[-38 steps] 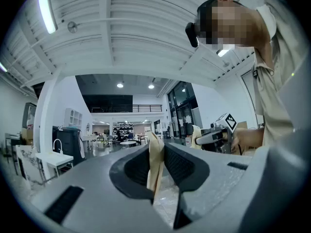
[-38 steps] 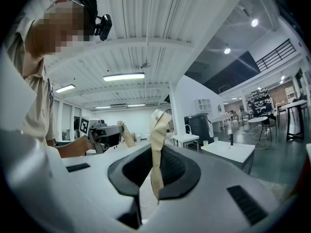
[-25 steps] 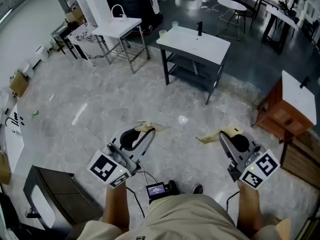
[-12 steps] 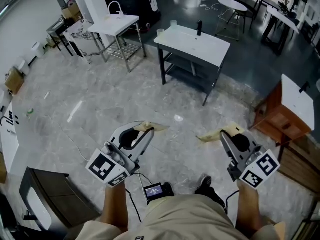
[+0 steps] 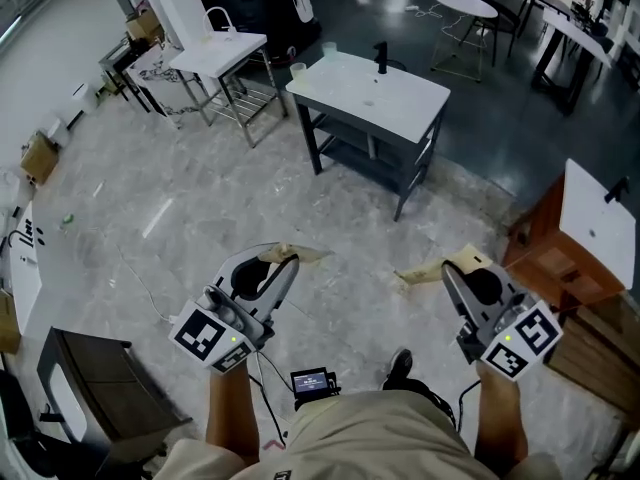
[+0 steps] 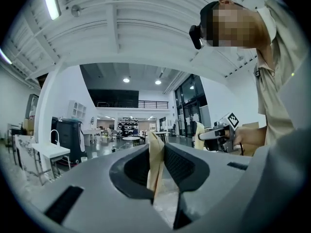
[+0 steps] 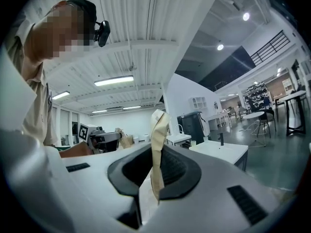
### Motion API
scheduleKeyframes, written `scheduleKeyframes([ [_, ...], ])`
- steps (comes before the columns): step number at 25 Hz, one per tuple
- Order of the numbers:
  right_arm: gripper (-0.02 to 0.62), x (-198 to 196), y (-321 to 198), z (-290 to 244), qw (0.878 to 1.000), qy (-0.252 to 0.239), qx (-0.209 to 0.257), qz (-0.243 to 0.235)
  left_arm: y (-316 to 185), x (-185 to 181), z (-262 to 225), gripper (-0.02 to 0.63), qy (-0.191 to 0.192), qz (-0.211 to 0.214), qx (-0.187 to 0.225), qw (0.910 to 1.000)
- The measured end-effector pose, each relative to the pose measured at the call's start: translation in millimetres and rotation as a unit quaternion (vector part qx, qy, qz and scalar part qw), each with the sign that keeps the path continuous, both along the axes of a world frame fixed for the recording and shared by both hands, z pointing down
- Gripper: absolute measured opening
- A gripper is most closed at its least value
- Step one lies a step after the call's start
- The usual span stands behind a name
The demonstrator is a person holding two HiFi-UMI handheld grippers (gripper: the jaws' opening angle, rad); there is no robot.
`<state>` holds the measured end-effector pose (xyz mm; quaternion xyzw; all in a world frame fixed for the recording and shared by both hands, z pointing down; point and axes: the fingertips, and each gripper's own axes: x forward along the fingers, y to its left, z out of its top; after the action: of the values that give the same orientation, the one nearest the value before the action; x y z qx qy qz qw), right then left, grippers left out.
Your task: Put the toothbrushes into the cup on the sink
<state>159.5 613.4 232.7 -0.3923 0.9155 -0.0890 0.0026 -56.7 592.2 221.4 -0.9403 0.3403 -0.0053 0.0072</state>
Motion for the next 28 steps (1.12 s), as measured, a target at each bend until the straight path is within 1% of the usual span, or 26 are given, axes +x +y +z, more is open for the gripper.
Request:
scheduleKeyframes([
  [3, 0.031, 52, -18, -2, 1.0, -0.002, 0.0, -0.016, -18, 52, -5, 0.086, -0.001, -0.02, 0.003, 0.9998],
  [6, 0.031, 91, -30, -10, 0.999, -0.001, 0.009, -0.032, -24, 91, -17, 0.086, -0.005, -0.033, 0.01, 0.9994],
  [9, 0.031, 118, -43, -14, 0.999, -0.006, 0.015, -0.041, -29, 118, -24, 0.086, -0.016, -0.04, 0.013, 0.999],
  [11, 0.031, 128, -52, -15, 0.999, -0.012, 0.017, -0.046, -34, 128, -28, 0.086, -0.023, -0.045, 0.015, 0.9986],
  [14, 0.031, 131, -61, -14, 0.998, -0.016, 0.016, -0.058, -37, 133, -31, 0.086, -0.028, -0.054, 0.017, 0.998],
  [18, 0.031, 130, -75, -11, 0.998, -0.021, 0.01, -0.066, -49, 133, -27, 0.086, -0.032, -0.06, 0.01, 0.9977],
  [24, 0.031, 128, -122, -1, 0.998, -0.018, 0.003, -0.053, -100, 125, -14, 0.086, -0.032, -0.055, 0.002, 0.998],
  [28, 0.031, 116, -161, -2, 0.999, -0.013, 0.003, -0.045, -145, 112, -13, 0.086, -0.025, -0.048, 0.004, 0.9985],
])
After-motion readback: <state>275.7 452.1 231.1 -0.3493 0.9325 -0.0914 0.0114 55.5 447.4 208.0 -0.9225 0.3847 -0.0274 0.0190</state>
